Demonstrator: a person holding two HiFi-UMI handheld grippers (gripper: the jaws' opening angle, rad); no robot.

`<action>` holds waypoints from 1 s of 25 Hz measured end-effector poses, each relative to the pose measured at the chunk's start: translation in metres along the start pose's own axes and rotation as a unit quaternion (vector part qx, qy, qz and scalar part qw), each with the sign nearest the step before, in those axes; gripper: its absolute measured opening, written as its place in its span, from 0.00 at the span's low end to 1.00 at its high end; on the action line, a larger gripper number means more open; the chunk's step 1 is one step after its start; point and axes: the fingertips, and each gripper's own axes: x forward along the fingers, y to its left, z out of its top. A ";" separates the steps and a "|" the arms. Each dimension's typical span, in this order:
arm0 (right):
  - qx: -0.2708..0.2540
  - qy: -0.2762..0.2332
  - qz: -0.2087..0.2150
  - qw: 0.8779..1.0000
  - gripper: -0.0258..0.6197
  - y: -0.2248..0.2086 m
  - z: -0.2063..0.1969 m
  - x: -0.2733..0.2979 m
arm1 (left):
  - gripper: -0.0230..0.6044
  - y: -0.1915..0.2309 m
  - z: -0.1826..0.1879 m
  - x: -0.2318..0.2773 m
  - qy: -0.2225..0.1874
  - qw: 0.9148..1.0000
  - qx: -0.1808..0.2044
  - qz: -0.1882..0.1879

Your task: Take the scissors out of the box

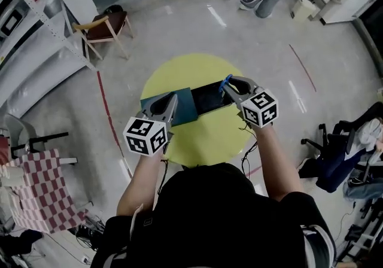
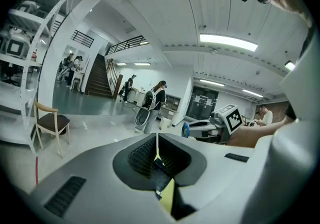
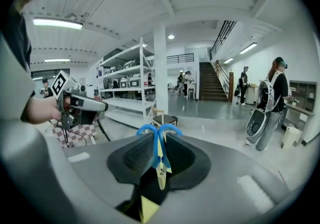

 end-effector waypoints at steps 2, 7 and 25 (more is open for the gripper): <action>0.015 -0.031 -0.009 0.999 0.18 0.000 0.016 -0.015 | 0.07 0.000 0.009 0.000 -0.004 1.000 0.009 -0.001; 0.042 -0.109 -0.011 0.993 0.18 0.002 0.055 -0.054 | 0.07 -0.006 0.027 -0.002 -0.010 0.999 0.030 0.003; 0.031 -0.259 0.027 0.965 0.18 -0.004 0.135 -0.149 | 0.07 -0.049 0.091 -0.011 -0.073 0.994 0.060 0.046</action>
